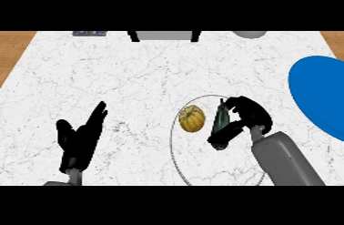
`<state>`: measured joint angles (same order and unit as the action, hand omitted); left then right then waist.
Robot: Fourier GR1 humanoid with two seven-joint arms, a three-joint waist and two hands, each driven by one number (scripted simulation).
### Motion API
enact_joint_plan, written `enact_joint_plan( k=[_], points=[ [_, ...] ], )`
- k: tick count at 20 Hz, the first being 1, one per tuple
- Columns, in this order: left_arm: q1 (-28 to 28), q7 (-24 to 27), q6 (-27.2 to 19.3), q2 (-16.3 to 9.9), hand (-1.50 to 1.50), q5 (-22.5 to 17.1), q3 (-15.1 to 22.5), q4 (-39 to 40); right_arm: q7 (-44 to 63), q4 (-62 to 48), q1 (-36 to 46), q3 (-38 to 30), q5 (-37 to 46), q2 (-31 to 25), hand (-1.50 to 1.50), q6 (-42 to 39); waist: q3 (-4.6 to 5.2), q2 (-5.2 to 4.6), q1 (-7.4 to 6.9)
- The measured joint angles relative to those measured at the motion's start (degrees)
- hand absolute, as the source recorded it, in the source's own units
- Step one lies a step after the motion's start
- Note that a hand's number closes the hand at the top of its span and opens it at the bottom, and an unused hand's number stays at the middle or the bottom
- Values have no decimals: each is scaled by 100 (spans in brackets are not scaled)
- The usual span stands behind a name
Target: Pick the eggplant from the placemat and place it in the plate
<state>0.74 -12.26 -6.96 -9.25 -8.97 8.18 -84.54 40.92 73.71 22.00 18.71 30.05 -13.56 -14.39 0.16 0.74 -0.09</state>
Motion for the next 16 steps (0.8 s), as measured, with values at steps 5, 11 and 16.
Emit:
enact_joint_plan(
  k=[5, 11, 16],
  points=[
    [89, 32, 44, -35, 0, -49, -112, 21, -478, 1364, -949, 807, 670, -315, 150, 335, -26, 22, 133],
    [247, 139, 75, -67, 0, -99, -214, -27, -1013, 3160, -1922, 1354, 1578, -761, 150, 1395, -42, 38, 259],
    [279, 65, 113, -89, 0, -132, -232, -126, -1272, 4275, -2603, 1182, 2170, -914, 150, 2533, -42, 15, 245]
  ],
)
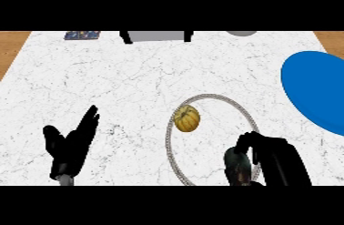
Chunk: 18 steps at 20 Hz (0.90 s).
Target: Pick the eggplant from the placemat and place it in the plate
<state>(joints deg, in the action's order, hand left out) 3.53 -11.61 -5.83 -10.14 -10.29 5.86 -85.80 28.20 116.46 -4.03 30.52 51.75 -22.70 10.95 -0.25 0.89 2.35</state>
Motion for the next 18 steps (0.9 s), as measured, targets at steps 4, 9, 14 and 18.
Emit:
enact_joint_plan(
  k=[4, 9, 14, 18],
  points=[
    [-130, -87, -65, 69, 0, 77, 43, 41, -95, 689, -655, -363, 5, -18, 150, 705, -2, -26, -37],
    [-148, -87, 7, 64, 0, 82, 36, 33, -444, 931, -1182, -1244, -848, -33, 150, 1348, -2, -53, -116],
    [-188, 78, 17, 145, 0, 158, 60, 156, -1156, 644, -1230, -2406, -2369, -135, 150, 1654, -12, -60, -152],
    [-220, 84, 99, 125, 0, 166, 48, 171, -2002, -334, -880, -3236, -3171, -211, 150, 1719, -13, -63, -208]
  ],
)
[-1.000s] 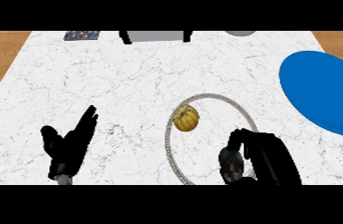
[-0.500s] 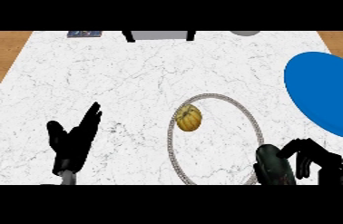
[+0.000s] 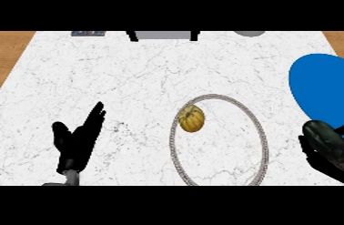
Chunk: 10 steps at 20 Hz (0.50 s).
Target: Pick the eggplant from the placemat and place it in the plate
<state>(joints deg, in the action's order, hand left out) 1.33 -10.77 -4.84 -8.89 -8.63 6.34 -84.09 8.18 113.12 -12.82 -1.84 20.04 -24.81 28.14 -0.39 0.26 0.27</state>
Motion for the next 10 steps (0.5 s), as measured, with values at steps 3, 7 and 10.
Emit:
enact_joint_plan(
  k=[3, 7, 10],
  points=[
    [-56, -24, 44, 10, 0, 9, 8, 31, -412, -897, 537, -556, -304, -126, 150, 29, 0, -10, -48],
    [-116, -27, 128, -6, 0, -30, -45, 91, -1208, -2354, 1303, -1150, -696, -260, 150, 37, -1, -20, -98],
    [-122, 22, 157, -7, 0, -27, -76, 104, -1760, -3494, 1956, -1510, -936, -482, 150, -107, -2, -27, -137]
  ],
)
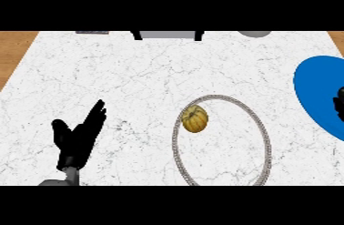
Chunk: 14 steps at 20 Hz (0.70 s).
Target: Pick the eggplant from the placemat and place it in the plate
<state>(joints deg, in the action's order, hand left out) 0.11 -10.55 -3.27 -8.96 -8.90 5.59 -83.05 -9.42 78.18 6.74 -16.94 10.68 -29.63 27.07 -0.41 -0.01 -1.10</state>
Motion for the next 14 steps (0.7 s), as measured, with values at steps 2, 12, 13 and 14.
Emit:
enact_joint_plan(
  k=[2, 12, 13, 14],
  points=[
    [12, -44, -81, 78, 0, 70, 74, -79, -427, -779, 407, -217, -132, -138, 150, -87, 0, -9, -26],
    [-143, -165, -137, 229, 0, 212, 208, -74, -1436, -4142, 1960, -581, -51, -942, -150, -576, 0, -76, -173],
    [-178, -164, -104, 233, 0, 191, 206, -43, -1374, -4359, 2000, -473, 82, -1015, -150, -652, -1, -91, -194],
    [-193, -185, -99, 221, 0, 202, 209, -54, -1287, -4573, 2084, -373, 201, -1096, -150, -757, -4, -102, -231]
  ],
)
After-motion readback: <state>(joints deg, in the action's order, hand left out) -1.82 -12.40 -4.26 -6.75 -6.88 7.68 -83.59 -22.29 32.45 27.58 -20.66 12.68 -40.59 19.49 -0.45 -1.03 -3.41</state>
